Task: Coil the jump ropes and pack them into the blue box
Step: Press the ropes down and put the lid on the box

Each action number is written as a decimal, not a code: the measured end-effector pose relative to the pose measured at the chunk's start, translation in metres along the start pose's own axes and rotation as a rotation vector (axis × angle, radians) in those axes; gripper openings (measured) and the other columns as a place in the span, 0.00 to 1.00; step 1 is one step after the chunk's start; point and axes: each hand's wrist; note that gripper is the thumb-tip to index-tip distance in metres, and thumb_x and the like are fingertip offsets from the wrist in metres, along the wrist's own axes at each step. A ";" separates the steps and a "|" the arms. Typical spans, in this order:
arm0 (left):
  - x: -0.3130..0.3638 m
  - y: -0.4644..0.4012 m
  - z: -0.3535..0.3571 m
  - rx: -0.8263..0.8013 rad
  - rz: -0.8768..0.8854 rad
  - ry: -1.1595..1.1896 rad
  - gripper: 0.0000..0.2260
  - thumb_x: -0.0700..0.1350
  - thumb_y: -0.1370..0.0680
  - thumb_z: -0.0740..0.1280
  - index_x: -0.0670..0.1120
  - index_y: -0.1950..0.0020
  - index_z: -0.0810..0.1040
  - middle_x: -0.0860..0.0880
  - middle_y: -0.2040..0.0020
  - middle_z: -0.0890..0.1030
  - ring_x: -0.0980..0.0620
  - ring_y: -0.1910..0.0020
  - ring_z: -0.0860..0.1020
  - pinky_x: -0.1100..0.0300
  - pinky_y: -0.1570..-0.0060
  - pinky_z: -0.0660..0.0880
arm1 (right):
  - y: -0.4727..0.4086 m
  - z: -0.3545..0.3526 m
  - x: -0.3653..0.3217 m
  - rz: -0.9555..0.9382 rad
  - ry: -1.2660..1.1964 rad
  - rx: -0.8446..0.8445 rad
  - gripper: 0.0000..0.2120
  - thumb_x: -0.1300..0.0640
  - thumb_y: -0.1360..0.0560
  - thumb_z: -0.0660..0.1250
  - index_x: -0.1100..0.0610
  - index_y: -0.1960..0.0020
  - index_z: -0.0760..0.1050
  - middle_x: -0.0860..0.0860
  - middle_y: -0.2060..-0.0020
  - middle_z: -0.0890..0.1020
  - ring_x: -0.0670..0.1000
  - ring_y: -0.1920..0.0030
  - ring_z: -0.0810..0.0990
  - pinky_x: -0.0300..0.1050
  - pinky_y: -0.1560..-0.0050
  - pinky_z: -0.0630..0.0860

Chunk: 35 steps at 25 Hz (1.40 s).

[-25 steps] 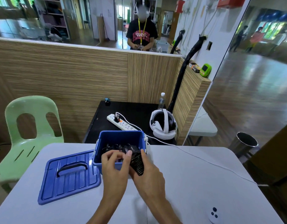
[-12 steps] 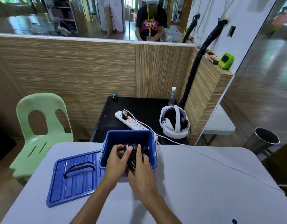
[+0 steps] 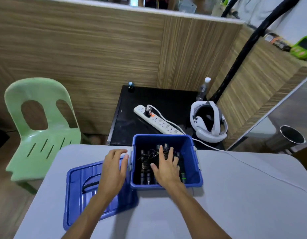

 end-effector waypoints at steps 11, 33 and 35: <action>-0.120 0.040 -0.017 -0.212 -0.051 -0.506 0.27 0.65 0.23 0.48 0.49 0.51 0.79 0.51 0.57 0.77 0.48 0.58 0.76 0.54 0.59 0.72 | 0.006 0.002 -0.007 -0.015 0.014 0.031 0.41 0.36 0.21 0.57 0.44 0.21 0.34 0.57 0.23 0.32 0.60 0.22 0.39 0.64 0.26 0.57; -0.146 0.092 -0.058 0.105 0.023 -0.309 0.11 0.49 0.19 0.59 0.44 0.54 0.76 0.44 0.26 0.67 0.42 0.25 0.61 0.33 0.29 0.53 | 0.024 0.145 -0.095 -0.490 0.000 -0.083 0.28 0.58 0.16 0.57 0.48 0.20 0.51 0.50 0.20 0.44 0.50 0.21 0.39 0.51 0.22 0.49; -0.132 0.095 -0.083 0.162 0.079 -0.255 0.19 0.53 0.17 0.53 0.43 0.53 0.77 0.41 0.29 0.71 0.45 0.27 0.65 0.38 0.28 0.55 | 0.035 0.133 -0.108 -0.587 -0.038 -0.005 0.29 0.59 0.16 0.58 0.49 0.19 0.50 0.51 0.20 0.46 0.50 0.21 0.39 0.50 0.22 0.47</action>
Point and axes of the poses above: each hand's wrist, its own y-axis away from the middle knuckle, its own z-axis out of the palm, x = y × z
